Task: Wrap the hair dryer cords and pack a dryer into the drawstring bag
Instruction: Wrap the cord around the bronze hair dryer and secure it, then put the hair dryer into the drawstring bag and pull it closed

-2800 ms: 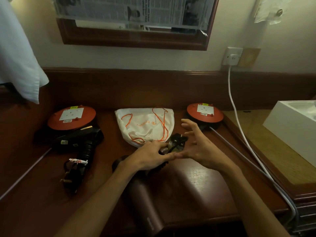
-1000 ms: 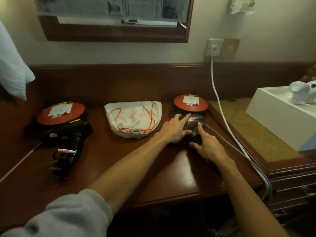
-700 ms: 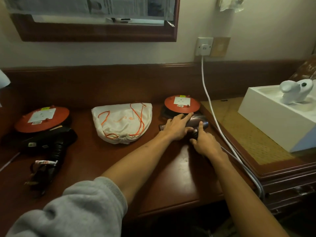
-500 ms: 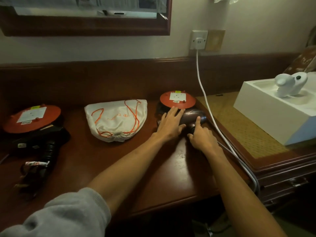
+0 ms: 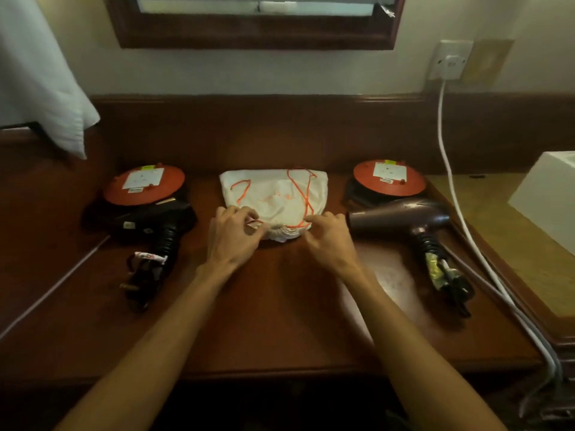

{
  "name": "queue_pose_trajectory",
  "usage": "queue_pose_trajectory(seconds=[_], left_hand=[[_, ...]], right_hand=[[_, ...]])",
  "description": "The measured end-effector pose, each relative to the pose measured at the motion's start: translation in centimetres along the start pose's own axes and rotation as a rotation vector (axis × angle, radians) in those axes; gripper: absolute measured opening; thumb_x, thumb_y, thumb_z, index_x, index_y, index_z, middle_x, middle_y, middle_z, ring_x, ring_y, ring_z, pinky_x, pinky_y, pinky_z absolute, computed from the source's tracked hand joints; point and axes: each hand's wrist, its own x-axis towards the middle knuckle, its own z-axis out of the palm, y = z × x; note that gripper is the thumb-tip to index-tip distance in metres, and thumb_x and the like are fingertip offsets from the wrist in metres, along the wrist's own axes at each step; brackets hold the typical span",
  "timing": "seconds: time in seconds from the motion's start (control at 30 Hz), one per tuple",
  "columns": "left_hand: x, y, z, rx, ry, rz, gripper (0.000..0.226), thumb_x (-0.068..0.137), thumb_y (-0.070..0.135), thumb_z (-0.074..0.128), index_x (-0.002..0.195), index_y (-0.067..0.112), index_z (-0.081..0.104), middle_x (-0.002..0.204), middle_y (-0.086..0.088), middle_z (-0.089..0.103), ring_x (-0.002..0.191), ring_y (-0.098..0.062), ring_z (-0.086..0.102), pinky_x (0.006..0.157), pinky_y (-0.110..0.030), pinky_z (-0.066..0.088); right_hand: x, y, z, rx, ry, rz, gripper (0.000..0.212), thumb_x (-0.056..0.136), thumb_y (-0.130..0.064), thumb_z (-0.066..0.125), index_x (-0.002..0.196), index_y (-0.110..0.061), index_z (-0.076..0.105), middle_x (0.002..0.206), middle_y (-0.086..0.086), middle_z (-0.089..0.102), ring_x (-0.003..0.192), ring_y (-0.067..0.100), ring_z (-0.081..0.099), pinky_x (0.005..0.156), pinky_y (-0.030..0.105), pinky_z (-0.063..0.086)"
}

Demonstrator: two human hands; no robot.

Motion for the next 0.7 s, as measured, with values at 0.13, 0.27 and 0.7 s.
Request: queue_pose_trajectory(seconds=[0.13,0.27,0.7], left_hand=[[-0.1,-1.6,0.0,-0.009,-0.177,-0.033,0.028,0.092,0.041,0.070,0.117,0.027,0.073,0.110,-0.006,0.065,0.107,-0.026,0.057,0.089,-0.037,0.046],[1.1,-2.1,0.9,-0.007,-0.252,-0.011,0.035,0.087,0.042,0.069,0.120,0.033,0.072,0.113,-0.005,0.062,0.108,-0.028,0.059,0.088,-0.036,0.049],[3.0,-4.1,3.6,-0.100,-0.181,0.295,0.030,0.083,0.054,0.074,0.092,0.026,0.077,0.108,0.007,0.054,0.102,-0.008,0.041,0.087,-0.026,0.033]], right_hand=[[2.0,-2.0,3.5,0.192,-0.090,-0.004,0.036,0.092,-0.029,0.072,0.124,-0.013,0.070,0.107,0.006,0.068,0.097,0.019,0.061,0.081,0.029,0.051],[4.0,-1.8,4.6,0.222,-0.186,0.049,0.025,0.089,-0.024,0.077,0.110,-0.010,0.071,0.092,0.003,0.066,0.083,0.017,0.061,0.060,0.018,0.043],[4.8,0.3,5.5,0.395,-0.178,-0.009,0.027,0.081,-0.019,0.084,0.102,-0.016,0.068,0.086,0.005,0.069,0.067,0.002,0.055,0.063,0.018,0.048]])
